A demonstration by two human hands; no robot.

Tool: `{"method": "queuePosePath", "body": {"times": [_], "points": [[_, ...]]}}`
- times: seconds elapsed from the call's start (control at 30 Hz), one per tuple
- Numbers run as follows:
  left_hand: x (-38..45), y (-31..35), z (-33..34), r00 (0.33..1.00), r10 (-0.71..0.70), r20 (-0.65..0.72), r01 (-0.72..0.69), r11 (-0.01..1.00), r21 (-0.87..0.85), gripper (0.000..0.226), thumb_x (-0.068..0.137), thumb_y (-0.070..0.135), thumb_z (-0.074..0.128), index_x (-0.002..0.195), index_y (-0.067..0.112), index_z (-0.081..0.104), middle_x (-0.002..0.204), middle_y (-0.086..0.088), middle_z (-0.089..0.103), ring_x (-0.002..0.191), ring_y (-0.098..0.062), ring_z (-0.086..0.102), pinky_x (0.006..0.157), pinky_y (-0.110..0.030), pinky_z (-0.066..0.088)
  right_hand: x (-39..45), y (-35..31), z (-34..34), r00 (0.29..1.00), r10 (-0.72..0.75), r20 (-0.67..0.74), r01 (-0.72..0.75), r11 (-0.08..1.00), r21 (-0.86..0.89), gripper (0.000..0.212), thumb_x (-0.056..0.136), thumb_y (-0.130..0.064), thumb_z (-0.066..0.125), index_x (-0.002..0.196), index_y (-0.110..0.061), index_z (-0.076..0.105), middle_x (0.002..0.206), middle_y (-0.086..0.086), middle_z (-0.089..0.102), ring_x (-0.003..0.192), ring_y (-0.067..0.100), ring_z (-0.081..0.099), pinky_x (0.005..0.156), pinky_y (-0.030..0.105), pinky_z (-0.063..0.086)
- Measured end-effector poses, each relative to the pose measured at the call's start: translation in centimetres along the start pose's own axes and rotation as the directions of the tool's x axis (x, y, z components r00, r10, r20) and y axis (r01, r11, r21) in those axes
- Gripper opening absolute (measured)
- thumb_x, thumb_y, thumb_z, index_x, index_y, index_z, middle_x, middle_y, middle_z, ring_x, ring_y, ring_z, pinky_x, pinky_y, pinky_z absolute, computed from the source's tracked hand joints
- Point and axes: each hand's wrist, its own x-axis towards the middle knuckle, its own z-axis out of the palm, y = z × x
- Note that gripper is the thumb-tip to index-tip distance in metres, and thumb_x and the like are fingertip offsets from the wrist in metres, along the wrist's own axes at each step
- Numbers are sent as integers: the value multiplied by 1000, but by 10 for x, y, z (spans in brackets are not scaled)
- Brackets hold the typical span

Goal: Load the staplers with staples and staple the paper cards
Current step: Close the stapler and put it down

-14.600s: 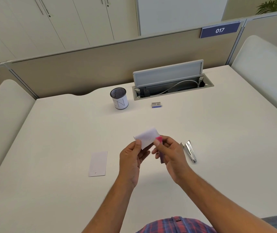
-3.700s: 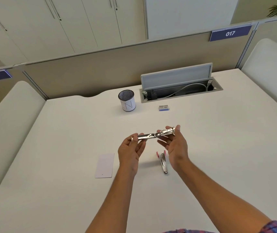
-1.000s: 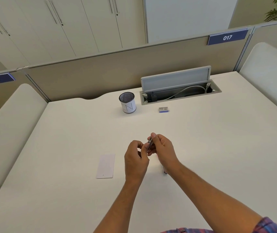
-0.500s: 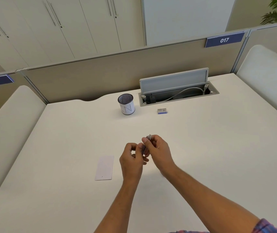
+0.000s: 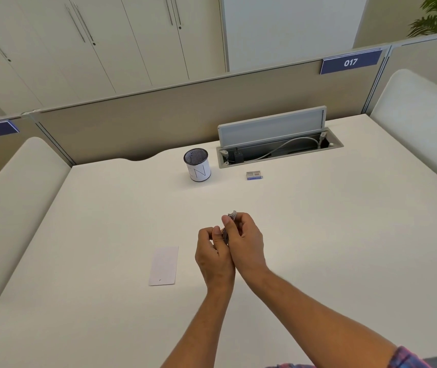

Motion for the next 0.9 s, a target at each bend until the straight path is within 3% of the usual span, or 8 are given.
{"method": "queuePosePath", "body": {"times": [0.1,0.17,0.27,0.37,0.5,0.63,0.73,0.9], "points": [[2,3,-5,990,-65,127,74,995,-71,25,105,27,53,87,11,58,79,-2,69,56,-12,66,48,-27,52,4,0,-7,998,62,25,-64,994,84,17,101,-30,64,97,-13,63,74,-1,66,66,11,62,54,22,52],[7,2,-9,968,-100,232,127,987,-103,27,104,31,55,88,9,60,81,-6,72,56,-21,71,49,-35,57,6,0,-14,997,68,41,-72,991,113,20,101,-27,65,98,-7,63,74,3,64,63,10,59,50,21,50],[10,3,-11,949,-162,272,205,969,-136,29,103,32,58,90,6,61,79,-8,74,59,-29,74,50,-34,55,8,-3,-20,996,55,66,-61,993,97,23,101,-22,66,100,1,64,75,7,64,57,5,58,50,16,49],[11,5,-10,947,-179,268,225,963,-149,28,102,31,60,90,5,61,81,-9,74,61,-30,75,50,-32,52,11,-5,-22,997,46,66,-50,997,55,23,100,-23,67,99,0,65,76,10,66,56,5,59,50,14,49],[8,9,-6,972,-70,224,85,995,-55,21,102,32,58,90,15,63,87,5,72,60,-17,73,50,-30,53,8,-1,-18,995,86,43,-89,992,89,26,105,-30,58,101,-4,62,91,7,74,76,8,66,55,15,51],[0,5,6,996,19,92,-17,1000,-22,19,103,30,55,88,22,62,88,8,71,72,-14,69,62,-31,54,3,-5,-4,988,135,73,-148,961,235,28,110,-33,46,107,-6,55,102,4,79,94,22,76,70,35,62],[0,1,12,999,27,32,-26,999,-37,20,104,29,53,87,25,62,87,10,70,81,-18,68,69,-40,57,1,-7,2,992,121,32,-126,964,232,30,110,-33,44,104,-7,58,100,5,79,95,25,76,80,47,64],[-2,-1,11,1000,13,-9,-14,999,-50,18,105,29,50,89,30,59,91,6,71,87,-16,69,74,-40,59,0,-4,4,985,170,-28,-152,932,329,34,110,-37,43,100,-7,57,96,8,78,89,27,78,82,46,63]]}}
